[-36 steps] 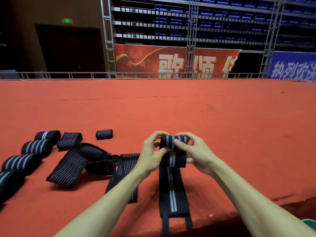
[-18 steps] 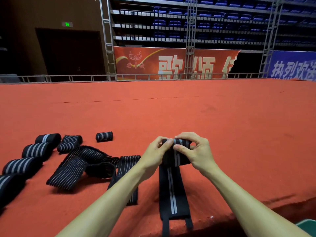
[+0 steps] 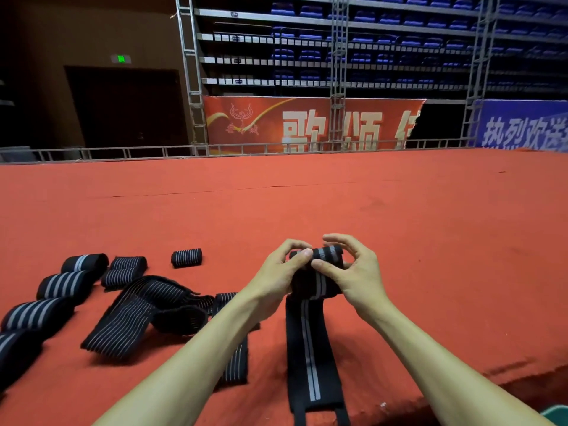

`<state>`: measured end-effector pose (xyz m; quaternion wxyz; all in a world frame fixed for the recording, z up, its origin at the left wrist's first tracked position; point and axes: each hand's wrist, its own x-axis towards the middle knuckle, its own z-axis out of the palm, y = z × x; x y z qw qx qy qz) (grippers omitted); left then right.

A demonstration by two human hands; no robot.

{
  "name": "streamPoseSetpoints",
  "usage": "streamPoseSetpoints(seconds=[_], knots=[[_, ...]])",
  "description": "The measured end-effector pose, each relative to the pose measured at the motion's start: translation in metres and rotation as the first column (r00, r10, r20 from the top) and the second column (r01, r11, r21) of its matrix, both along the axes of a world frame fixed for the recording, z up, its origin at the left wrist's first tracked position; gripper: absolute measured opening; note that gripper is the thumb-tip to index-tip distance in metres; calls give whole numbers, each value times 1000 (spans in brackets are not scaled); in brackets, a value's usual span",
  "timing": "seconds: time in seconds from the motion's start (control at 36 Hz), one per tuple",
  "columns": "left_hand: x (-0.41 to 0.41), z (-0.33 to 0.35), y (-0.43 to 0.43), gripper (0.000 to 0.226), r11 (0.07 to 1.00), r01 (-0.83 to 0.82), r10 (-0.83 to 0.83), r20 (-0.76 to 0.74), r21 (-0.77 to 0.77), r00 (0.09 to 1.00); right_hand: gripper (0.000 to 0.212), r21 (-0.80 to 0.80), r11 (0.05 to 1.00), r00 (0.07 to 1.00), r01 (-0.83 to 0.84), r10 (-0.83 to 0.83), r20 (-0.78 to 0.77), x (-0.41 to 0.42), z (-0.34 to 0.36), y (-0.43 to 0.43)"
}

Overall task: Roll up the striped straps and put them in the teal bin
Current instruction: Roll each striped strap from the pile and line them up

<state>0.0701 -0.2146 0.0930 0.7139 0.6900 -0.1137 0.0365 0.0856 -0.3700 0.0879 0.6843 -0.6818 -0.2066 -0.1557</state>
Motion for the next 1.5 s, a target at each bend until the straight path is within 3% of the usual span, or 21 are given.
streamPoseSetpoints(seconds=[0.08, 0.22, 0.5, 0.67, 0.83, 0.94, 1.06, 1.14, 1.31, 1.5], knots=[[-1, 1, -2, 7, 996, -21, 22, 19, -82, 1000, 37, -101, 994, 998, 45, -41, 45, 5, -1, 2], [-2, 0, 6, 12, 992, -85, 93, 91, -92, 991, 43, -162, 987, 1000, -16, 13, -20, 6, 0, 4], [-4, -3, 16, 48, 993, -119, 115, 246, 3, 962, 61, 53, 967, 944, -247, 253, -210, 3, 5, 5], [-3, -5, 19, 46, 974, -211, 173, 335, 81, 926, 41, 39, 967, 945, -252, 255, -207, 4, 3, 11], [-2, -6, 13, 41, 1000, 30, -30, 154, 1, 988, 32, 0, 960, 947, -281, 277, -161, 7, 4, 13], [2, -3, 10, 24, 998, 30, -27, 56, -60, 998, 28, -102, 948, 942, -301, 278, -188, 7, 6, 15], [5, -8, 12, 23, 997, 24, -26, -28, -69, 999, 27, -291, 908, 947, -303, 251, -201, 5, 11, 15], [3, -11, 14, 23, 1000, 29, -29, -69, -10, 997, 26, -314, 902, 949, -295, 237, -209, 4, 7, 13], [3, -13, 9, 42, 995, 22, -13, -84, 102, 996, 25, -184, 953, 948, -242, 192, -253, 3, -4, 16], [0, -16, 19, 45, 985, 45, -35, -62, 168, 997, 24, -270, 942, 968, -201, 149, -202, 3, -6, 18]])
